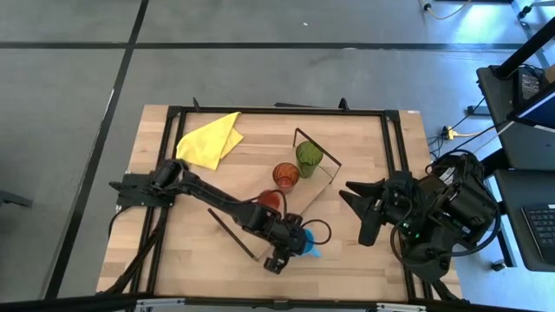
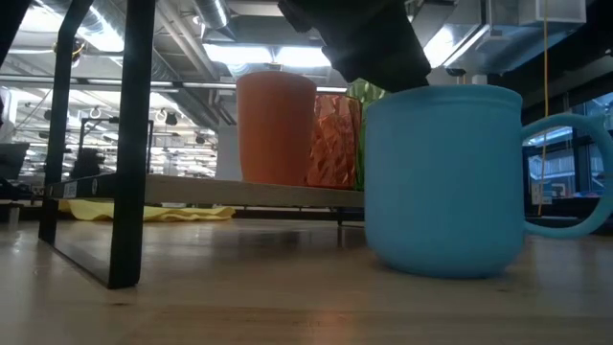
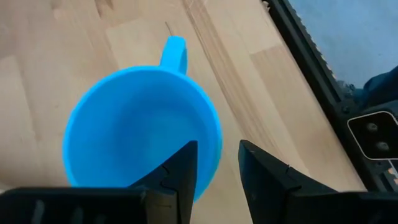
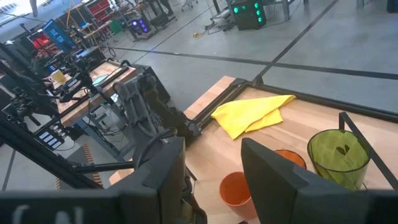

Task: Stack small to large cups/mugs on shelf
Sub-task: Put the blue mug on the shelf

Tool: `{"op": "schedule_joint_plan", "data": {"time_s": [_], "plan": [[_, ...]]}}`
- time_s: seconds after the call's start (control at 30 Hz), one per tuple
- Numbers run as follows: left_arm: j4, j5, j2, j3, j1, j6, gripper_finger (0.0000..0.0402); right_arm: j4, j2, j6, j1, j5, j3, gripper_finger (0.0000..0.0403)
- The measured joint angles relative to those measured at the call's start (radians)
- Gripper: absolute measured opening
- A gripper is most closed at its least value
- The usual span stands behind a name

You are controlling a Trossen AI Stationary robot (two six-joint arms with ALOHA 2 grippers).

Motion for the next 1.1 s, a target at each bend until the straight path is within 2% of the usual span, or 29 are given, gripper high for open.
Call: {"op": "schedule_joint_plan", "data": {"time_s": [0.33,0.5,0.63,0.83,1.0,1.1], "plan": [[-0.039,-0.011,0.033,0.001,-0.019,0.026,0.0112,0.000,0.000,0.001,0.000,0.001,0.000,0.0159],[-0.062,-0.059,0.039,0.000,-0.022,0.071,0.0103,0.000,0.000,0.001,0.000,0.000,0.000,0.0159],[-0.056,-0.084,0.039,0.000,-0.022,0.086,0.0076,0.000,0.000,0.019,0.000,0.000,0.000,0.0159],[-0.055,-0.085,0.038,0.000,-0.032,0.101,0.0011,0.000,0.000,0.019,0.000,0.000,0.000,0.0159],[-0.135,-0.086,0.037,0.117,-0.048,0.116,0.0007,0.000,0.000,0.018,0.000,0.000,0.000,0.0159],[-0.242,-0.101,0.036,0.217,-0.051,0.129,0.0006,0.000,0.000,0.018,0.000,-0.001,0.000,0.0159]]}}
